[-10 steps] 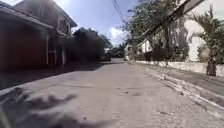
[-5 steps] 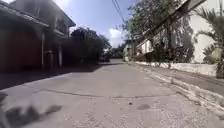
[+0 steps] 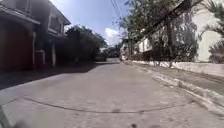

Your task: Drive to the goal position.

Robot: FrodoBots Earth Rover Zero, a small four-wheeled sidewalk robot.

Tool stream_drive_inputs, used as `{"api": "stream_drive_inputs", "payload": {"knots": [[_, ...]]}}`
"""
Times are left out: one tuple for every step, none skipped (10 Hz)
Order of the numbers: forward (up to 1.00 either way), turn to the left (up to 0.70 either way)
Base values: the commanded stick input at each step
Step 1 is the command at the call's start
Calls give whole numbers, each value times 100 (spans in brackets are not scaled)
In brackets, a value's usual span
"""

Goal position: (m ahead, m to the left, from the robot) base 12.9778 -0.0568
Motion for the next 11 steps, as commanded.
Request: {"api": "stream_drive_inputs", "payload": {"knots": [[100,8],[100,-17],[100,-32],[100,0],[100,8],[100,8],[100,8],[100,8],[100,8],[100,8],[100,8]]}}
